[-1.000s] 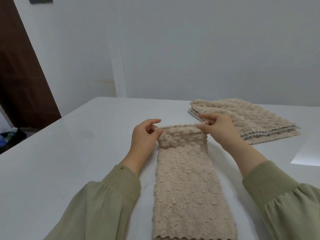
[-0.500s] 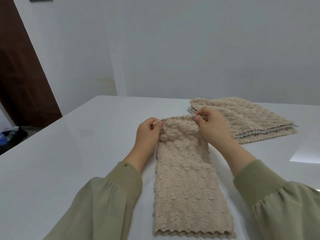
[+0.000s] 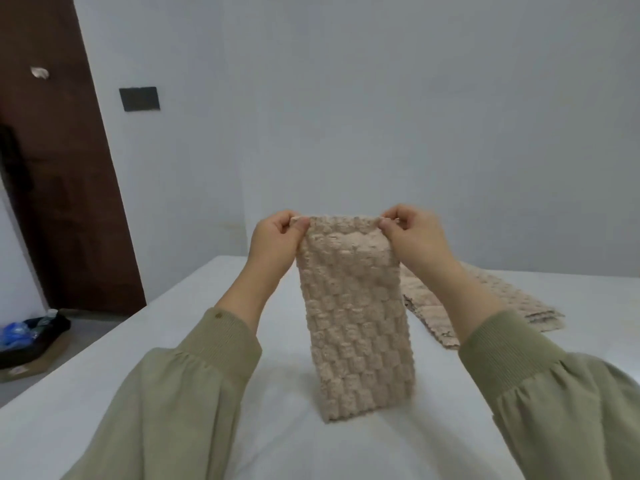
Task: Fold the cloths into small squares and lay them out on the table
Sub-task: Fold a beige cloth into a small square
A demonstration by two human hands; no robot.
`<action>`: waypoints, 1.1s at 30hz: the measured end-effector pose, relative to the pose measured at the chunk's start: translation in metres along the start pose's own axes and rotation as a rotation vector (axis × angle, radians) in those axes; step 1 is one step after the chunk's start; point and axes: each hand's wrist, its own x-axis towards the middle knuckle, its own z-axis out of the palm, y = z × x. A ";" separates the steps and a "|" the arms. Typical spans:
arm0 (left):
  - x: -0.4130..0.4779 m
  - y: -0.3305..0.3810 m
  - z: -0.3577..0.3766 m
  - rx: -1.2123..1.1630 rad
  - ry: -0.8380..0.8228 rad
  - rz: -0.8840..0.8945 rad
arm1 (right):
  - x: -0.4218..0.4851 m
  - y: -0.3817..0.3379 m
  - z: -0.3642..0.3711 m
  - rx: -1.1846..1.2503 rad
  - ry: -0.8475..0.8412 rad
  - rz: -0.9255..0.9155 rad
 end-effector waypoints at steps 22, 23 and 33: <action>-0.005 -0.008 -0.010 0.363 -0.022 -0.167 | -0.009 0.000 -0.010 -0.071 -0.111 0.187; -0.006 -0.016 -0.007 0.378 -0.006 -0.169 | -0.011 0.007 -0.005 -0.080 -0.131 0.215; -0.019 -0.080 0.025 0.177 0.112 -0.279 | -0.026 0.075 0.040 0.013 -0.170 0.333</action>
